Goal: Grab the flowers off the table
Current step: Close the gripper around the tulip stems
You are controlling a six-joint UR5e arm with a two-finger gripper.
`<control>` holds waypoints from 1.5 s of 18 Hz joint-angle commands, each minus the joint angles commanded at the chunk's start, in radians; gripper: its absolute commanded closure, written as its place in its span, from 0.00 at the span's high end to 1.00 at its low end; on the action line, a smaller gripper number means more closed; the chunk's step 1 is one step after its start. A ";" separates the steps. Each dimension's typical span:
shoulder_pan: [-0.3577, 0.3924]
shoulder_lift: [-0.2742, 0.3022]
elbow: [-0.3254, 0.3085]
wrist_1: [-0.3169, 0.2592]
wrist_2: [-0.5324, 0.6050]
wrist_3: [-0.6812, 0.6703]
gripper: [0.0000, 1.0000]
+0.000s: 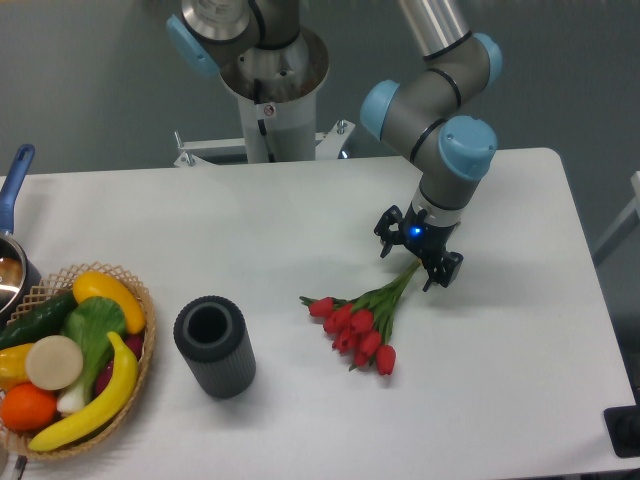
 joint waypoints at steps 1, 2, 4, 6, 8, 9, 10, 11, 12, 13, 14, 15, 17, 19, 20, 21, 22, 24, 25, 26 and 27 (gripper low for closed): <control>0.000 -0.006 0.005 0.000 0.000 0.000 0.78; 0.000 -0.008 0.006 0.002 0.000 0.000 0.74; -0.006 -0.011 0.011 0.000 0.000 0.000 0.73; -0.006 -0.011 0.014 0.000 0.000 0.000 0.64; -0.008 -0.011 0.014 0.000 0.000 -0.011 0.59; -0.009 -0.011 0.014 0.000 0.000 -0.011 0.58; -0.009 -0.011 0.014 0.000 0.000 -0.011 0.55; -0.011 -0.011 0.014 0.000 0.000 -0.012 0.52; -0.011 -0.011 0.014 0.000 0.000 -0.012 0.49; -0.011 -0.011 0.014 0.000 0.000 -0.012 0.48; -0.011 -0.011 0.014 -0.002 0.000 -0.012 0.46; -0.011 -0.011 0.014 -0.002 0.000 -0.018 0.42; -0.011 -0.009 0.014 -0.002 0.000 -0.040 0.35; -0.011 -0.008 0.014 -0.003 0.000 -0.043 0.30; -0.011 -0.008 0.014 -0.003 0.000 -0.043 0.28; -0.011 -0.006 0.014 -0.003 0.000 -0.043 0.25; -0.011 -0.006 0.014 -0.005 0.000 -0.043 0.24; -0.009 -0.006 0.014 -0.005 0.000 -0.043 0.17; -0.009 -0.006 0.014 -0.005 0.000 -0.043 0.16; -0.009 -0.006 0.014 -0.005 0.000 -0.043 0.16; -0.009 -0.006 0.015 -0.005 0.000 -0.043 0.16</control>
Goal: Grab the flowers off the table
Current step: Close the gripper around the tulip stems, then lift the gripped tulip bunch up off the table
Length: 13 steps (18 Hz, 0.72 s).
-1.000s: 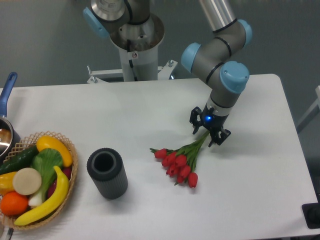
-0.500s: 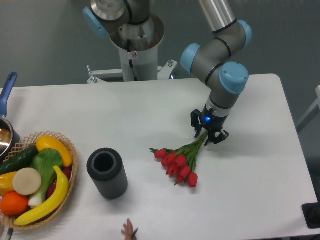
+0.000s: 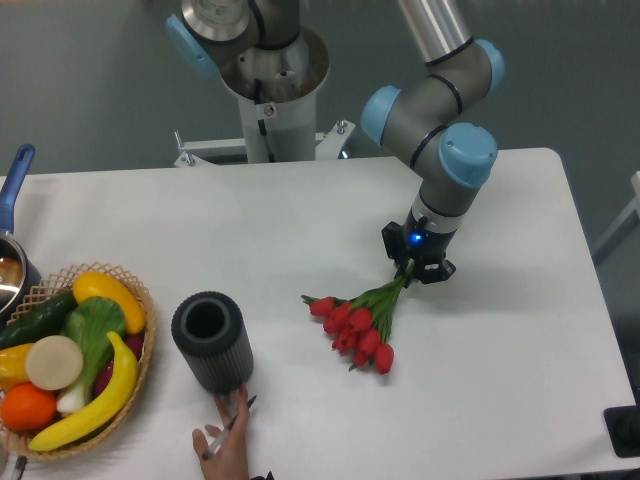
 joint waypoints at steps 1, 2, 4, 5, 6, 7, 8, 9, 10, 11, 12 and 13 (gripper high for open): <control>0.000 0.000 0.009 0.000 0.000 0.000 0.16; 0.000 0.000 0.017 -0.002 0.000 0.000 0.16; 0.005 0.006 0.031 -0.003 0.000 0.002 0.16; 0.008 0.008 0.041 -0.005 -0.002 0.002 0.16; 0.011 0.009 0.055 -0.006 -0.002 0.003 0.16; 0.015 0.012 0.064 -0.006 -0.003 0.003 0.16; 0.026 0.026 0.069 -0.005 -0.008 0.003 0.16; 0.038 0.044 0.075 -0.005 -0.012 0.003 0.16; 0.046 0.064 0.077 -0.006 -0.018 0.003 0.16; 0.051 0.089 0.078 -0.006 -0.038 0.003 0.16; 0.064 0.112 0.078 -0.009 -0.078 0.002 0.16; 0.080 0.139 0.078 -0.015 -0.128 0.002 0.16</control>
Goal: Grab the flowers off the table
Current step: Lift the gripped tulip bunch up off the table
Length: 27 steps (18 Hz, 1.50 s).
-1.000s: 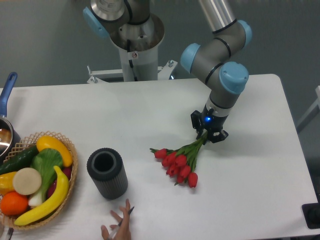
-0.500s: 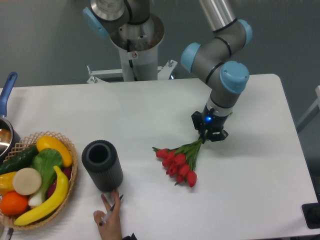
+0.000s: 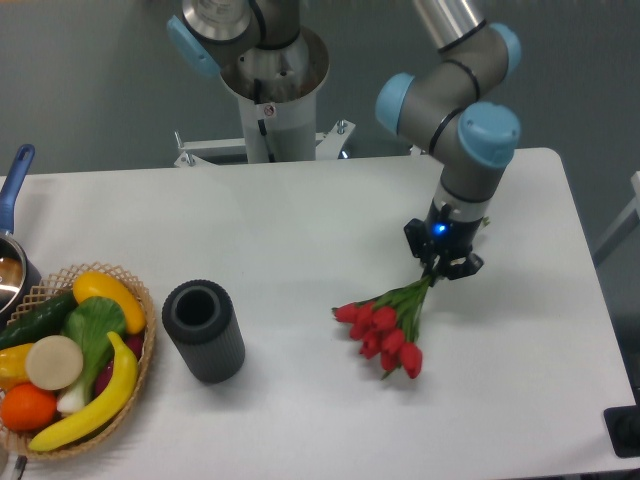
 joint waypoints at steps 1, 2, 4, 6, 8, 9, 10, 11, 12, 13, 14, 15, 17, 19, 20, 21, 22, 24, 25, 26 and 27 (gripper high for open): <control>0.012 0.022 -0.002 -0.003 -0.048 -0.005 0.16; 0.026 0.043 -0.005 -0.003 -0.088 -0.017 0.16; 0.037 0.083 -0.005 -0.005 -0.163 -0.066 0.16; 0.040 0.112 -0.005 -0.005 -0.232 -0.125 0.16; 0.048 0.138 -0.006 -0.005 -0.316 -0.181 0.16; 0.048 0.150 -0.008 -0.005 -0.361 -0.204 0.16; 0.048 0.160 -0.009 -0.003 -0.407 -0.227 0.16; 0.048 0.167 -0.009 -0.003 -0.450 -0.251 0.16; 0.048 0.171 -0.009 -0.003 -0.488 -0.273 0.16; 0.049 0.169 -0.012 -0.003 -0.522 -0.285 0.16; 0.051 0.167 -0.014 -0.002 -0.555 -0.288 0.16; 0.051 0.166 -0.014 -0.002 -0.586 -0.291 0.16; 0.054 0.164 -0.014 0.001 -0.628 -0.310 0.16; 0.054 0.161 -0.012 0.001 -0.651 -0.319 0.16; 0.054 0.161 -0.012 0.001 -0.660 -0.319 0.16; 0.054 0.158 -0.012 0.003 -0.668 -0.318 0.16; 0.054 0.157 -0.011 0.005 -0.677 -0.318 0.16; 0.054 0.155 -0.009 0.006 -0.695 -0.319 0.16; 0.058 0.155 -0.011 0.005 -0.701 -0.319 0.16; 0.065 0.155 -0.014 0.006 -0.705 -0.318 0.16; 0.068 0.155 -0.015 0.006 -0.705 -0.318 0.16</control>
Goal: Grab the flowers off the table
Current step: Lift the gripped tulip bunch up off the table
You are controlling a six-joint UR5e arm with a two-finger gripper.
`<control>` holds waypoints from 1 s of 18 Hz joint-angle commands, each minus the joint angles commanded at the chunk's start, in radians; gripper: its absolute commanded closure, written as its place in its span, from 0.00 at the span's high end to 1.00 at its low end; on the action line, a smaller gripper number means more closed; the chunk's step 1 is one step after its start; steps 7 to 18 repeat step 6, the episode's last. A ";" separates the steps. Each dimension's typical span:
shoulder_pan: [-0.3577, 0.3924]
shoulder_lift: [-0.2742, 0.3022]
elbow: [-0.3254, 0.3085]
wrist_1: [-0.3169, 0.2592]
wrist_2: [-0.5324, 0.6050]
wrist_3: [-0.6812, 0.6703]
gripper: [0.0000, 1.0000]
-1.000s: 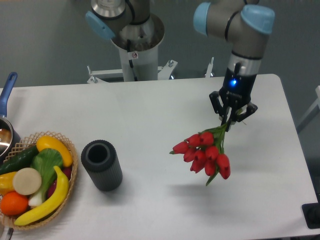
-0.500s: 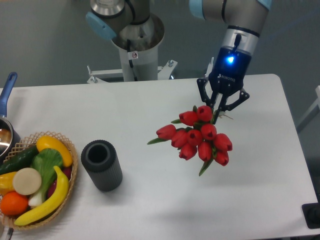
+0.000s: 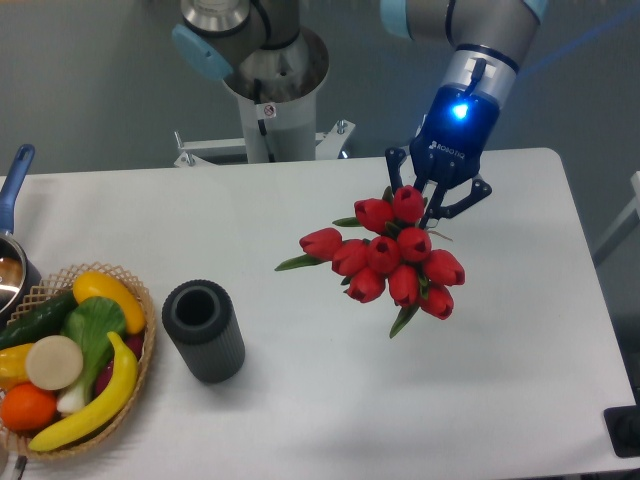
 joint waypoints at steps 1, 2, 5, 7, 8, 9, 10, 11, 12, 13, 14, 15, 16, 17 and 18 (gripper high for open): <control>0.002 -0.002 0.000 0.000 -0.002 0.000 0.16; 0.005 -0.002 -0.002 0.000 -0.002 0.000 0.16; 0.005 -0.002 -0.002 0.000 -0.002 0.000 0.16; 0.006 -0.002 -0.002 0.000 -0.002 0.002 0.16; 0.006 -0.002 -0.002 0.000 -0.002 0.002 0.16; 0.006 -0.002 -0.002 0.000 -0.002 0.002 0.16; 0.006 -0.002 -0.002 0.000 -0.002 0.002 0.16; 0.006 -0.002 -0.002 0.000 -0.002 0.002 0.16; 0.006 -0.002 -0.002 0.000 -0.002 0.002 0.16; 0.006 -0.002 -0.002 0.000 -0.002 0.002 0.16; 0.006 -0.002 -0.002 0.000 -0.002 0.002 0.16; 0.006 -0.002 -0.002 0.000 -0.002 0.002 0.16; 0.006 -0.002 -0.002 0.000 -0.002 0.002 0.16; 0.006 -0.002 -0.002 0.000 -0.002 0.002 0.16; 0.006 -0.002 -0.002 0.000 -0.002 0.002 0.16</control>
